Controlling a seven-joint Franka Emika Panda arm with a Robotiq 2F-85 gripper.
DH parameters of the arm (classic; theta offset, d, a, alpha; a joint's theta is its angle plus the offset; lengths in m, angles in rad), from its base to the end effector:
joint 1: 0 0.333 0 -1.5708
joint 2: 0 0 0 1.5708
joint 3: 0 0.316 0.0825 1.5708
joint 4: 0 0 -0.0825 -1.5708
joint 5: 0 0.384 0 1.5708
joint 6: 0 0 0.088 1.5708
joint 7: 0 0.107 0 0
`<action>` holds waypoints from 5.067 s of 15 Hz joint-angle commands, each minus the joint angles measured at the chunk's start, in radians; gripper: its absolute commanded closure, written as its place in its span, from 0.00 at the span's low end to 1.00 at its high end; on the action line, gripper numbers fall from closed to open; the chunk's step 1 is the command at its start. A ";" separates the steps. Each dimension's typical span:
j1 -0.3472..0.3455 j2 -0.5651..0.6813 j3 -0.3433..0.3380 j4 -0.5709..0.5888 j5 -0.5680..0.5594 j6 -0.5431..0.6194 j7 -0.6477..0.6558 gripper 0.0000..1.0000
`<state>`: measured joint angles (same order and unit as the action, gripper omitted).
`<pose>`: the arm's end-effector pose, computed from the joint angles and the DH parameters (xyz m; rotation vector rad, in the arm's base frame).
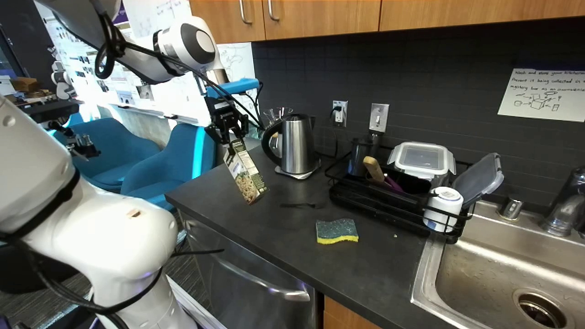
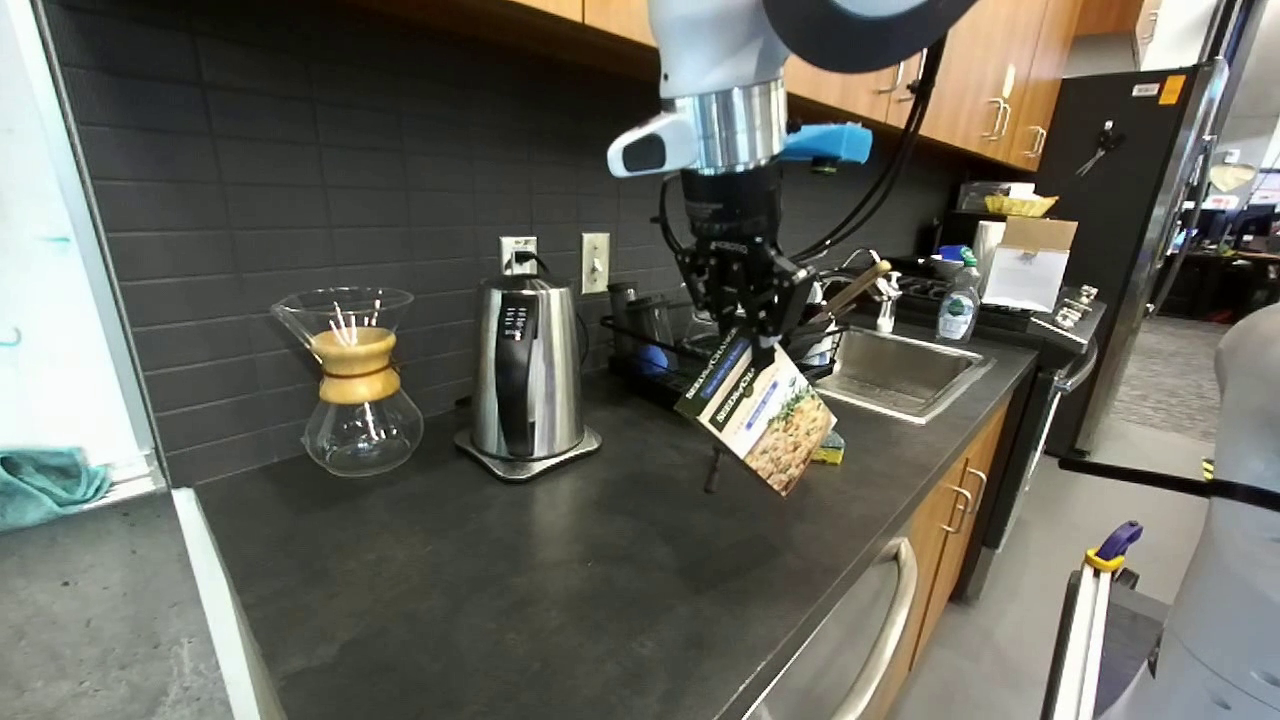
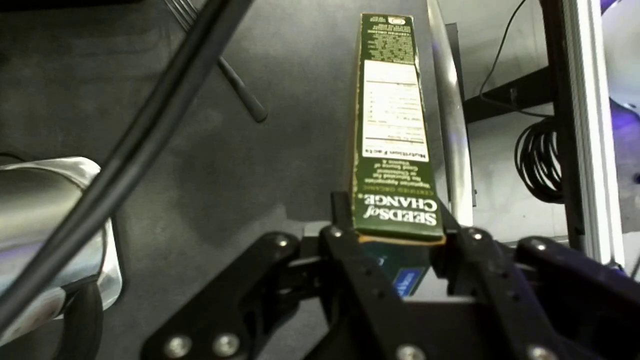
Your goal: Move the box forward
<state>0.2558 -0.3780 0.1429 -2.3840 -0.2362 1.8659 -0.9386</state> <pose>0.3899 0.1471 0.4531 2.2109 1.8795 -0.3129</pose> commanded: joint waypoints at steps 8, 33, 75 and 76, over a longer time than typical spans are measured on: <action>-0.001 -0.014 -0.012 0.010 -0.108 -0.080 -0.231 0.88; 0.002 0.181 0.075 -0.035 -0.246 0.087 -0.116 0.88; 0.059 0.438 0.187 -0.001 -0.434 -0.081 0.288 0.88; 0.060 0.438 0.188 -0.005 -0.437 -0.079 0.290 0.88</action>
<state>0.3065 0.0561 0.3255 -2.3830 -0.6490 1.7998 -0.6589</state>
